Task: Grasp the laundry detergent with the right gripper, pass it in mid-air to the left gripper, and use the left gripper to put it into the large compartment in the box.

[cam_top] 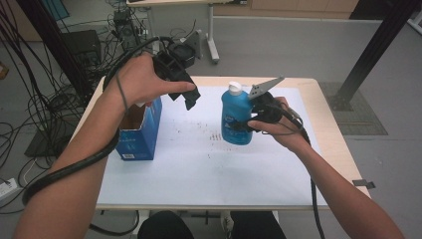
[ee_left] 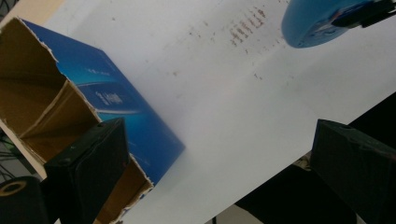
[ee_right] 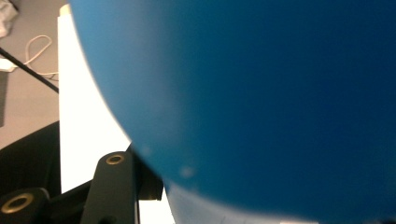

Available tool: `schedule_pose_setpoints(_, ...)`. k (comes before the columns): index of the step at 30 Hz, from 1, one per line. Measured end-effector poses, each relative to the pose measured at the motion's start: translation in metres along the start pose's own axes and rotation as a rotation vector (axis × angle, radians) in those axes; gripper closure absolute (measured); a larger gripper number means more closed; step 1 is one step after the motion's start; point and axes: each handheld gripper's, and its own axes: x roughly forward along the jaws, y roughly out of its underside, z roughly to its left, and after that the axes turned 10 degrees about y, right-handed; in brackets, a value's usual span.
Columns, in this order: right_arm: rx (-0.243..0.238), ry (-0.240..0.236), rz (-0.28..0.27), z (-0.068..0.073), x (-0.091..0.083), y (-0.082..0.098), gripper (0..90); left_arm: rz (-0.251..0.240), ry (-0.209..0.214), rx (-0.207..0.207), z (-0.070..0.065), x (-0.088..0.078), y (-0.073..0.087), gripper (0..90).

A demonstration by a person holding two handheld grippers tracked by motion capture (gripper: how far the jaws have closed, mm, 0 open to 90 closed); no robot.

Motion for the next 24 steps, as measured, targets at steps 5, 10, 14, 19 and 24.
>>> schedule_pose_setpoints(5,-0.023,-0.043,0.004,0.008,0.019,-0.009,44.5,0.017,-0.006,0.063,0.001,-0.007,0.0,5.3)
schedule_pose_setpoints(10,-0.047,-0.077,0.002,0.014,0.034,-0.014,44.6,0.026,-0.001,0.124,0.001,-0.012,-0.002,5.2)
schedule_pose_setpoints(14,-0.062,-0.108,-0.007,0.017,0.045,-0.017,44.6,0.038,0.006,0.189,0.0,-0.016,-0.005,5.9)
schedule_pose_setpoints(19,-0.095,-0.151,-0.023,0.02,0.06,-0.021,44.6,0.047,0.015,0.264,-0.001,-0.018,-0.01,6.0)
schedule_pose_setpoints(24,-0.128,-0.185,-0.026,0.025,0.071,-0.023,44.5,0.059,0.033,0.319,-0.004,-0.018,-0.015,5.9)
